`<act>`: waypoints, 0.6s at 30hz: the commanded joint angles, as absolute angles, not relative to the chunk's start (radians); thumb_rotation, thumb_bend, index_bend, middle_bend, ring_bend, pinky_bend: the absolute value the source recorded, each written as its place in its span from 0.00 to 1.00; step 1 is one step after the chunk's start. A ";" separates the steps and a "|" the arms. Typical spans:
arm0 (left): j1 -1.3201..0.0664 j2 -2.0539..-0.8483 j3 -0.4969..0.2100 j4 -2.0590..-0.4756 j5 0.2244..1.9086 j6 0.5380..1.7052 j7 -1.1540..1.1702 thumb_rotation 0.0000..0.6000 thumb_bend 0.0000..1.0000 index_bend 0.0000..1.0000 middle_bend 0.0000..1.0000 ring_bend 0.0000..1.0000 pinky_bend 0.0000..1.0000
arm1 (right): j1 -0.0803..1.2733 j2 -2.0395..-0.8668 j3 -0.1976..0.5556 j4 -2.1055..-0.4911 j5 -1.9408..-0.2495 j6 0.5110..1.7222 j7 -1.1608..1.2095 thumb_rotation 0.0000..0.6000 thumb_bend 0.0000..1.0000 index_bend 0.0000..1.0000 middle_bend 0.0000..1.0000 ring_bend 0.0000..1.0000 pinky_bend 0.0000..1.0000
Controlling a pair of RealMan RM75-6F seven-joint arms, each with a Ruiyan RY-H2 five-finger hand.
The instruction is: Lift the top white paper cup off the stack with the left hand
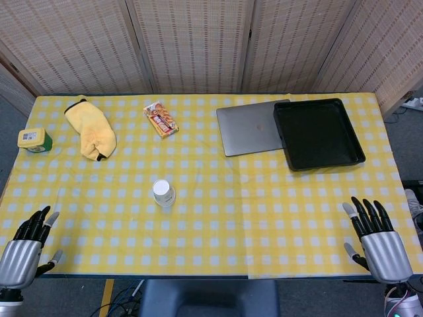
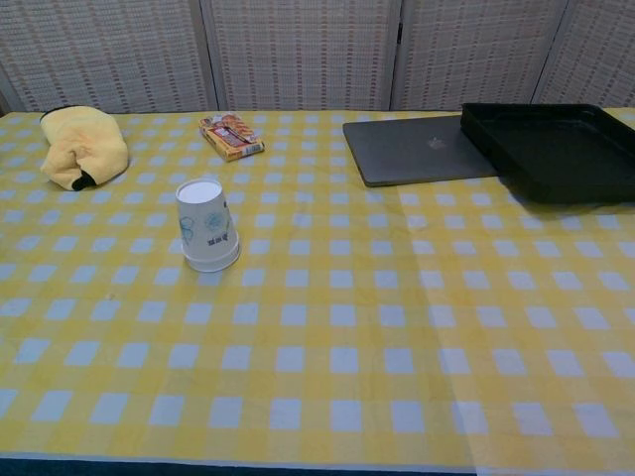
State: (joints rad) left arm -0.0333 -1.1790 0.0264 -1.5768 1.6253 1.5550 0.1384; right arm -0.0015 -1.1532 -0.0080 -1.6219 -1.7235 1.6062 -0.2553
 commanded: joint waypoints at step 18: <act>-0.131 -1.039 0.024 -1.751 1.643 1.411 0.158 1.00 0.32 0.11 0.00 0.00 0.18 | 0.006 -1.166 -0.001 -1.624 -1.709 1.589 -0.283 1.00 0.22 0.03 0.00 0.00 0.00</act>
State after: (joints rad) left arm -0.0938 -1.0848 0.0319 -1.6946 1.6558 1.4655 0.1361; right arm 0.0054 -1.1657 -0.0014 -1.6241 -1.7094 1.5894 -0.2825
